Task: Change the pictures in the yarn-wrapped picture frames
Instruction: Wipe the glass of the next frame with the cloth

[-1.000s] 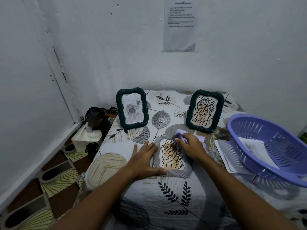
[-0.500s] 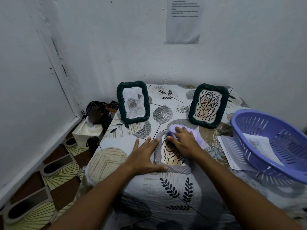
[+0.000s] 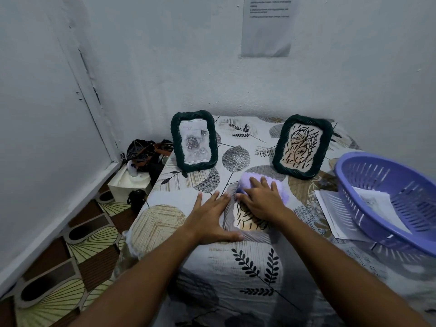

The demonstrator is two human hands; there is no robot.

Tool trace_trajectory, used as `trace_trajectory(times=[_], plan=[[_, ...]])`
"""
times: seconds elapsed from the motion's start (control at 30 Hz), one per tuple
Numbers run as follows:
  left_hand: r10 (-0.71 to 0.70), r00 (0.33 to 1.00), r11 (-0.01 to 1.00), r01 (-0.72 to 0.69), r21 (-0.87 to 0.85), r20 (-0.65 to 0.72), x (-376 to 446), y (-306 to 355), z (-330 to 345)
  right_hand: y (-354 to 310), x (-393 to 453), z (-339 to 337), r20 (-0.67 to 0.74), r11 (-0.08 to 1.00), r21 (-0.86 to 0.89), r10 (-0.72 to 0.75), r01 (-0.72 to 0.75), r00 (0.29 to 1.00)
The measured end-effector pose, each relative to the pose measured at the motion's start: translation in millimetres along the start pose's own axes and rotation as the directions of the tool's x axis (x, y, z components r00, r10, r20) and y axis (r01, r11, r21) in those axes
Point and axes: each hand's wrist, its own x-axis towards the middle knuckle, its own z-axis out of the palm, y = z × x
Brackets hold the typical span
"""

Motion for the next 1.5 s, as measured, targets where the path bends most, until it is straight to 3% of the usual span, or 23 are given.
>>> trace_trajectory(times=[0.2, 0.37, 0.73, 1.07, 1.5], plan=[[-0.009, 1.000, 1.000, 0.009, 0.002, -0.006, 0.9, -1.4, 1.4, 20.0, -15.5, -6.8, 0.008, 0.999, -0.018, -0.048, 0.048, 0.999], [-0.008, 1.000, 1.000, 0.008, -0.002, 0.007, 0.9, -1.4, 0.5, 37.4, -18.6, -10.6, 0.028, 0.998, -0.069, 0.012, -0.010, 1.000], [-0.005, 1.000, 1.000, 0.004, -0.022, -0.003, -1.2, -0.1, -0.6, -9.2, 5.9, -1.8, 0.015, 0.999, 0.032, 0.019, -0.019, 1.000], [-0.023, 1.000, 0.999, 0.023, -0.032, 0.005, -0.1, -0.3, -1.2, 40.3, -14.9, -12.1, -0.016, 0.997, -0.005, 0.076, -0.076, 0.997], [-0.021, 1.000, 0.999, 0.021, -0.040, 0.001, 0.2, 0.6, -0.5, -13.0, 5.4, 1.5, -0.011, 0.999, 0.037, 0.031, -0.031, 0.999]])
